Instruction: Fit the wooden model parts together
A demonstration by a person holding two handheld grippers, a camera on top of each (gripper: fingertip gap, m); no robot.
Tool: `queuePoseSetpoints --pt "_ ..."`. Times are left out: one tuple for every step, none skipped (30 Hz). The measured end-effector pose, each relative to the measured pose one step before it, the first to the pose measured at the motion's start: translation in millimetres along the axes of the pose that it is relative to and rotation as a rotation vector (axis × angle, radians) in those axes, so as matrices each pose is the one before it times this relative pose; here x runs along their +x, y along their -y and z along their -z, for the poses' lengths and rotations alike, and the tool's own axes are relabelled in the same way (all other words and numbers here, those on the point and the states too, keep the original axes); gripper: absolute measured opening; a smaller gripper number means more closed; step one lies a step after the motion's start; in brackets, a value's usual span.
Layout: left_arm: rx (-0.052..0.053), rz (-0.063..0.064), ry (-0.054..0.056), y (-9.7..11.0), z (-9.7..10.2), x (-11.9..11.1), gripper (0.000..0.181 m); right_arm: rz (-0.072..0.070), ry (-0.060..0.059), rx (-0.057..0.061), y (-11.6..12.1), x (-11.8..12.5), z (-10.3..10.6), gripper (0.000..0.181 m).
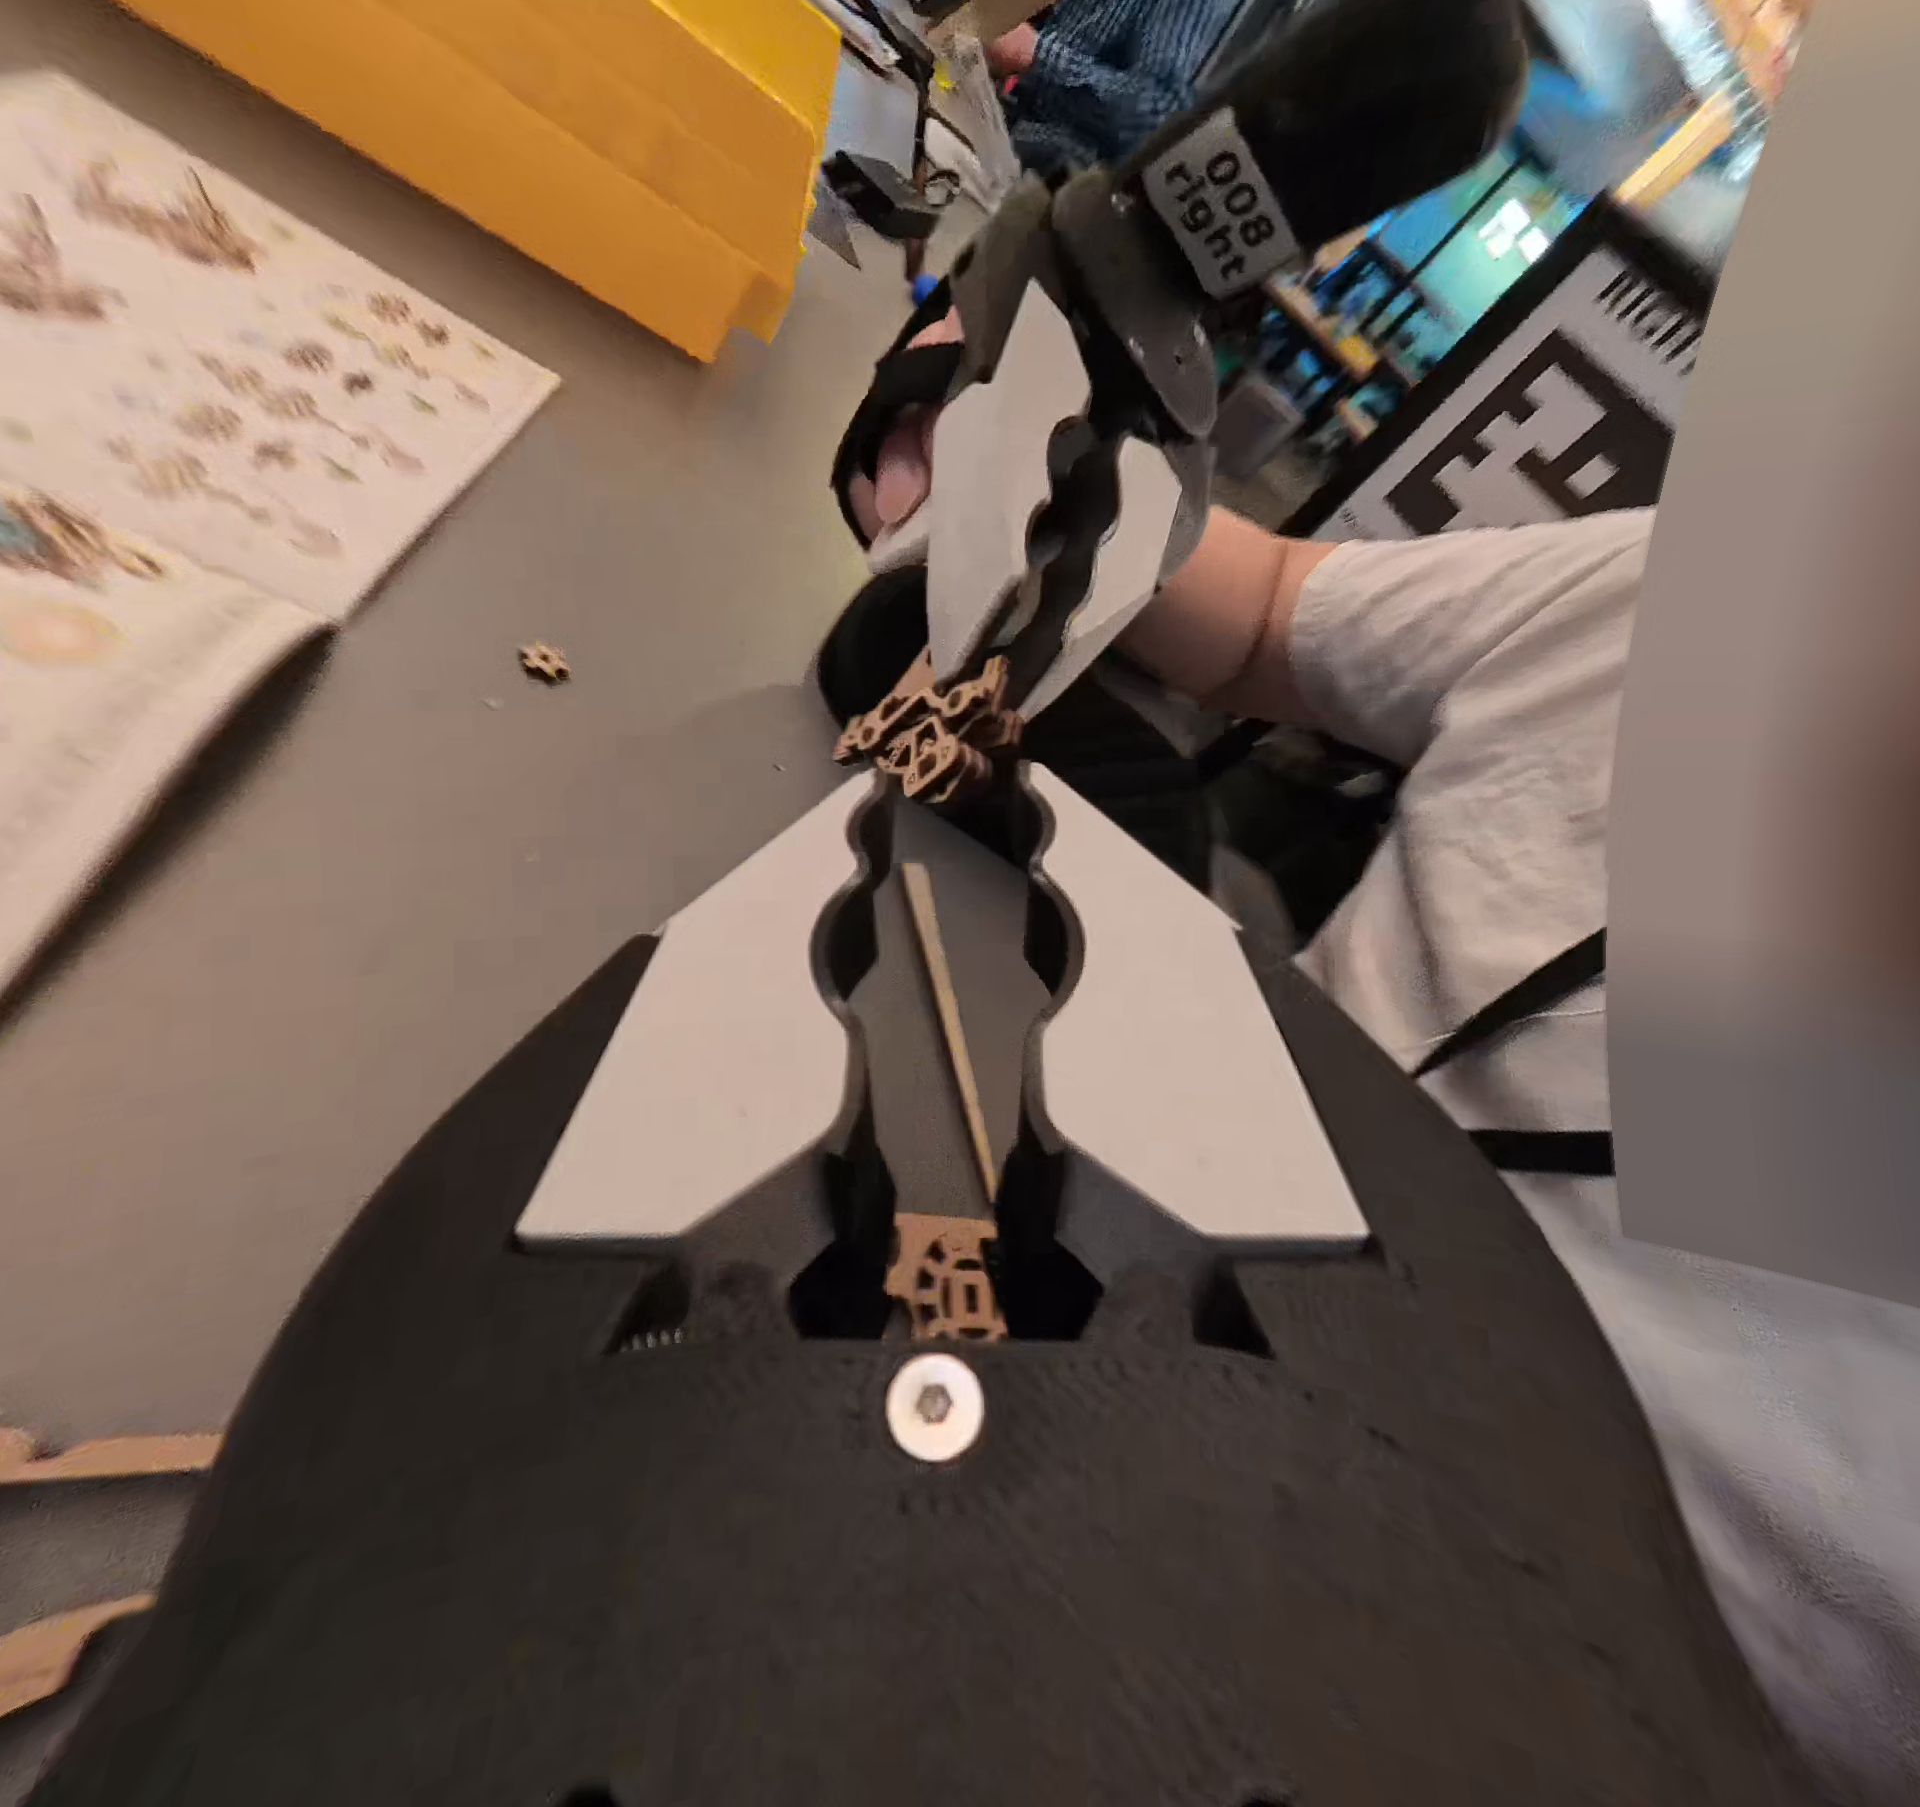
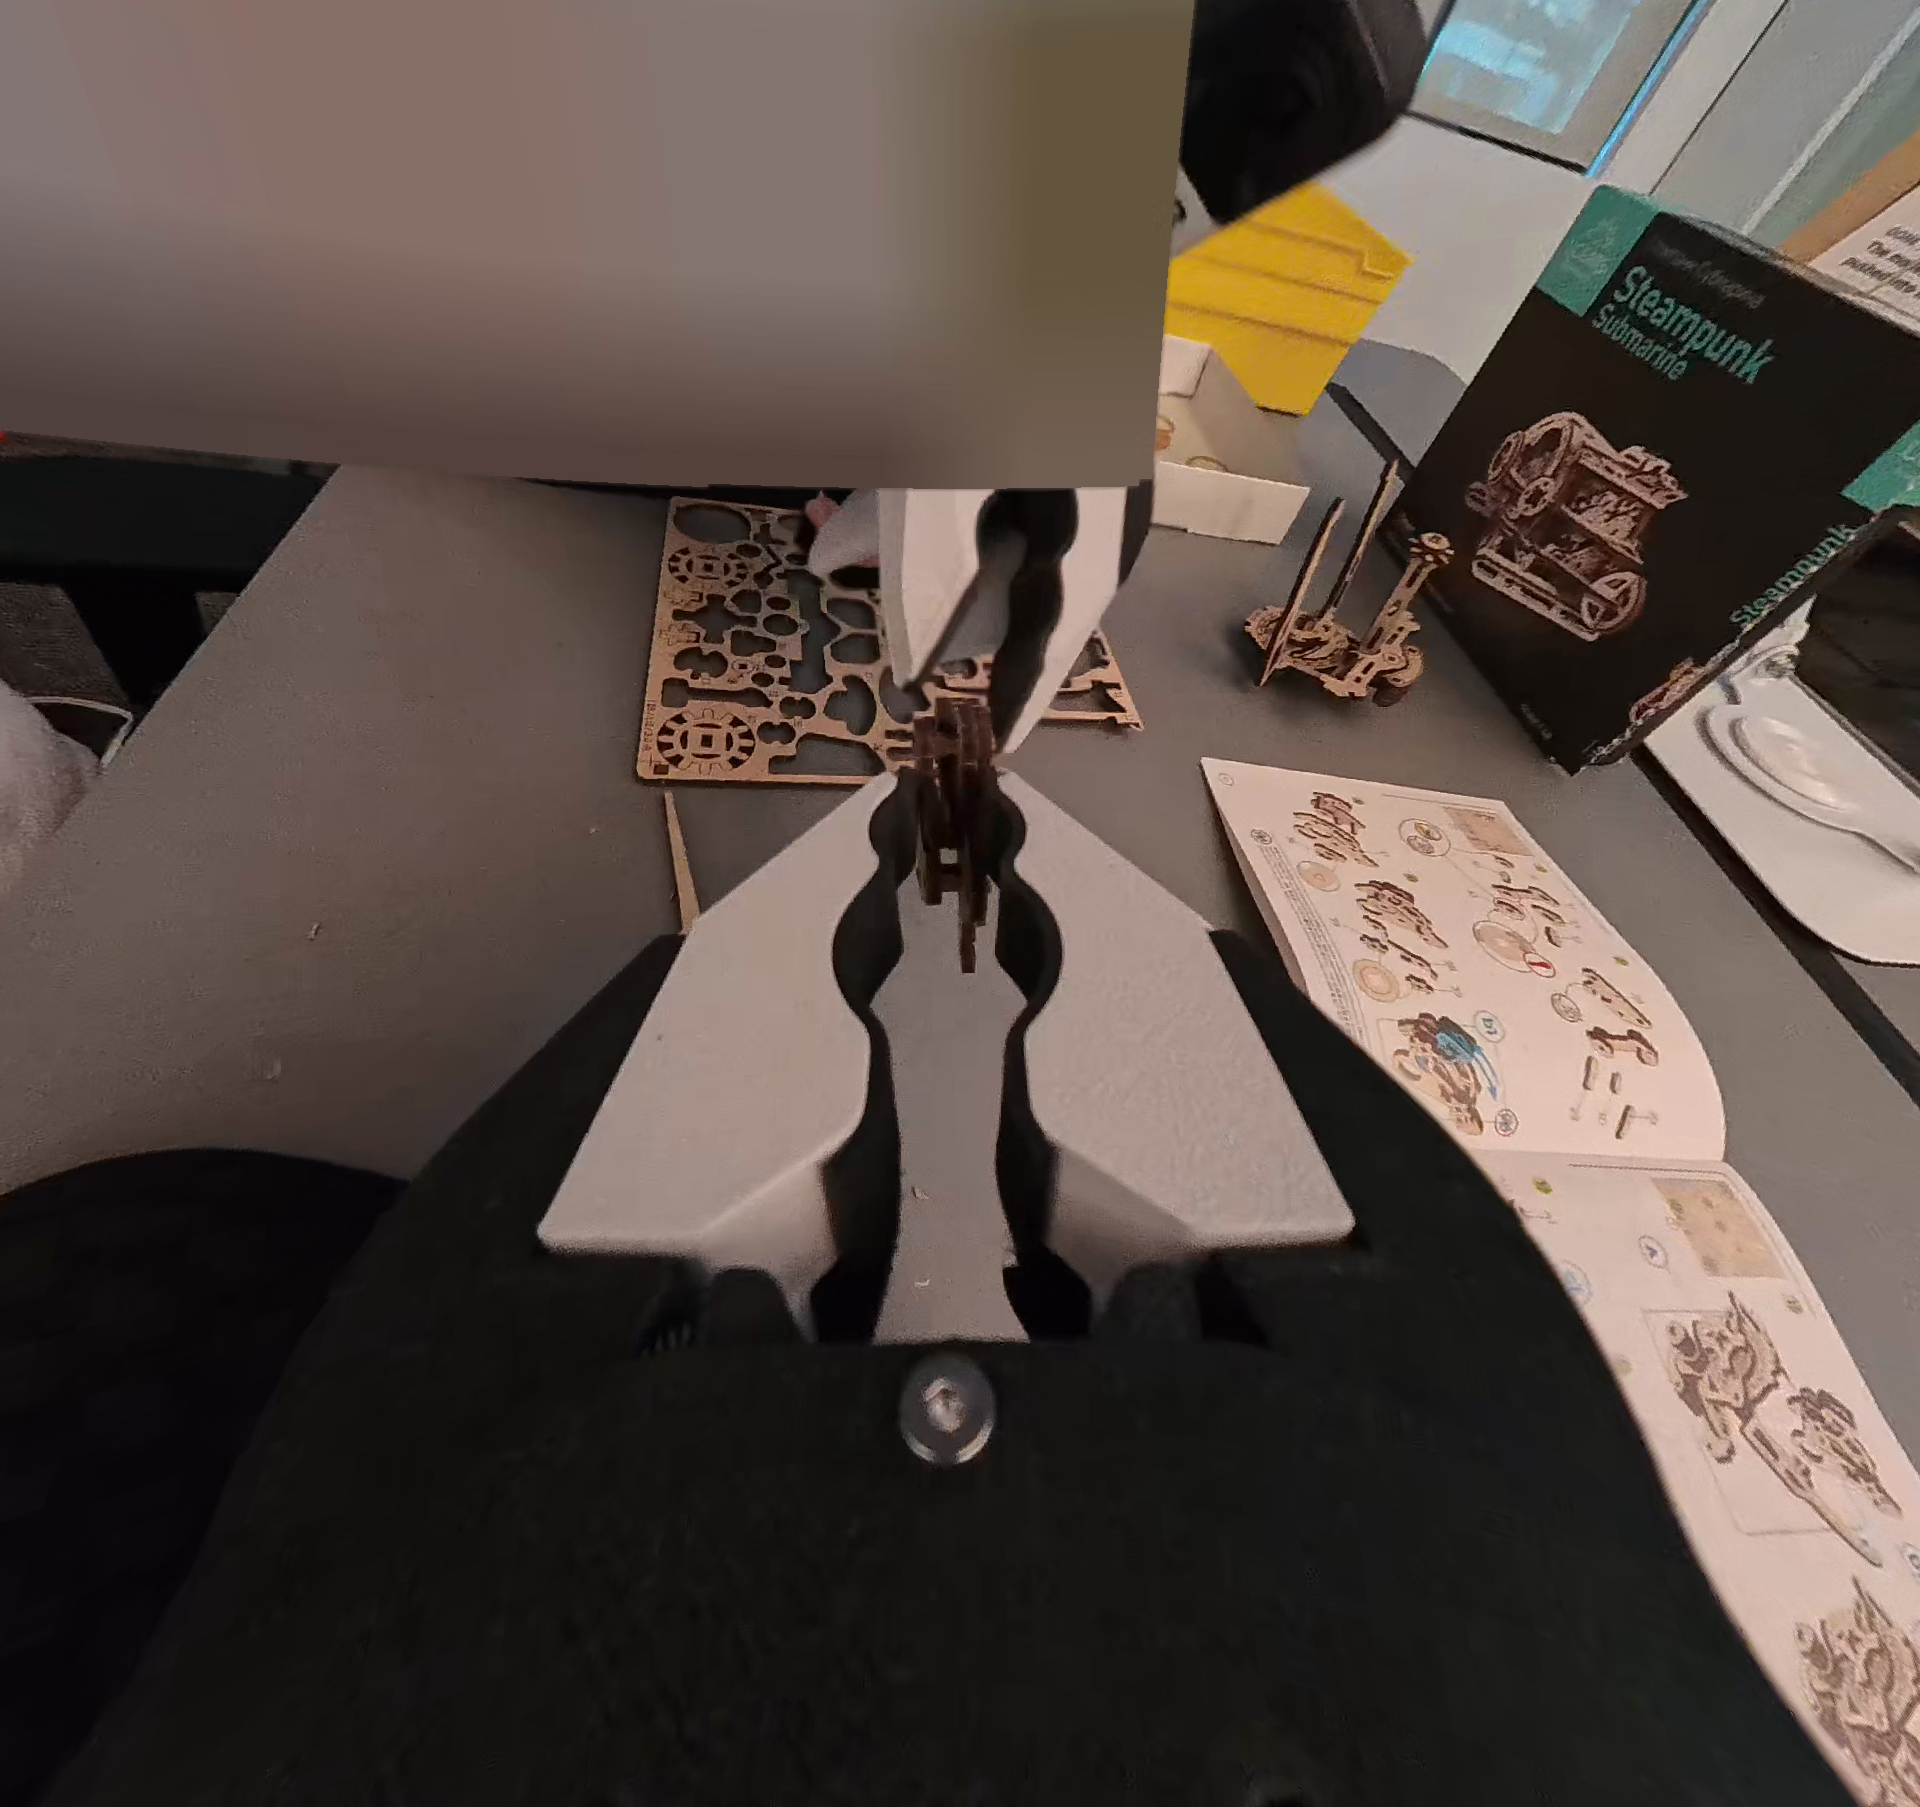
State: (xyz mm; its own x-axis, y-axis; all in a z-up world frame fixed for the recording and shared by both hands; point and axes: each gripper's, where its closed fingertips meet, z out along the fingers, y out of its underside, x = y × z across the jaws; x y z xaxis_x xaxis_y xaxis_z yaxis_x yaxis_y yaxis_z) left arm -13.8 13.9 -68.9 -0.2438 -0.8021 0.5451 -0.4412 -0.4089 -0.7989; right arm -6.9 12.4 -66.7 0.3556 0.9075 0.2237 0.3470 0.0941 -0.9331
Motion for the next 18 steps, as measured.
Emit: queuePoseSetpoints --pt "-0.0091 -0.0659 0.0344 0.34 1.33 -0.78 0.024 -0.002 0.0032 0.0021 -0.45 -0.05 0.49 0.01" --pt "-0.0054 -0.0651 0.0383 1.08 1.28 -1.94 0.025 -0.0016 0.0005 0.009 0.62 0.09 0.61 0.01" --pt "-0.0059 -0.0672 0.0358 0.76 0.64 -1.32 0.028 -0.0031 -0.0027 0.0066 0.45 0.61 0.43 0.01" --pt "-0.0003 -0.0652 0.0148 1.44 -0.18 2.49 0.034 0.002 -0.0036 0.0 -0.3 0.65 0.34 0.01" --pt "-0.0045 -0.0631 0.0056 1.0 -0.65 4.29 0.036 0.008 -0.0081 0.0018 0.16 0.87 0.53 0.01" --pt "-0.0149 -0.0697 0.0143 -0.17 -1.4 3.78 0.037 0.006 -0.0048 0.0039 0.65 0.31 0.43 0.01" --pt "-0.0122 -0.0714 0.0311 -0.02 -1.9 1.93 0.036 0.0047 0.0013 0.0017 0.59 -0.61 0.09 0.01" --pt "-0.0082 -0.0728 0.0359 0.17 -1.94 1.45 0.033 0.01 -0.0006 0.0025 0.62 -0.71 -0.13 0.01" --pt "-0.0074 -0.0695 0.0352 -0.09 -2.07 1.45 0.028 0.0187 0.0009 0.0064 1.26 -1.64 -0.17 0.01" --pt "-0.0145 -0.0626 0.0409 -1.0 -1.89 -0.57 0.027 0.0249 0.0048 0.0101 1.87 -2.78 -0.24 0.01" --pt "-0.0201 -0.0543 0.0239 -1.81 -1.94 1.17 0.025 0.0231 0.0022 0.0081 1.87 -2.52 -0.41 0.01" --pt "-0.0135 -0.0424 0.008 -1.18 -1.62 2.58 0.021 0.0193 0.0003 0.0014 1.1 -1.96 -0.57 0.01" --pt "-0.0072 -0.0276 0.0059 -0.42 -1.24 1.81 0.019 0.0213 0.0035 -0.001 0.75 -2.41 -0.72 0.01" --pt "0.0011 -0.0154 0.0035 0.6 -0.82 1.19 0.017 0.0225 0.0022 -0.0052 -0.21 -2.08 -0.85 0.01" --pt "0.0003 -0.0095 0.0088 0.18 -0.03 -0.54 0.015 0.0208 -0.0066 -0.0114 -1.28 -0.72 -0.94 0.01" --pt "-0.0034 -0.0149 0.0022 -0.6 0.05 0.3 0.015 0.0203 -0.0028 -0.0063 -0.74 -0.98 -0.47 0.009" --pt "-0.0066 -0.0181 -0.0057 -1.11 -0.27 1.81 0.015 0.0174 0.0043 -0.0006 0.05 -1.93 -0.29 0.009" --pt "-0.0075 -0.0208 0.0015 -0.94 -0.37 1.05 0.015 0.0154 0.0006 -0.0033 -0.52 -1.22 -0.22 0.009"
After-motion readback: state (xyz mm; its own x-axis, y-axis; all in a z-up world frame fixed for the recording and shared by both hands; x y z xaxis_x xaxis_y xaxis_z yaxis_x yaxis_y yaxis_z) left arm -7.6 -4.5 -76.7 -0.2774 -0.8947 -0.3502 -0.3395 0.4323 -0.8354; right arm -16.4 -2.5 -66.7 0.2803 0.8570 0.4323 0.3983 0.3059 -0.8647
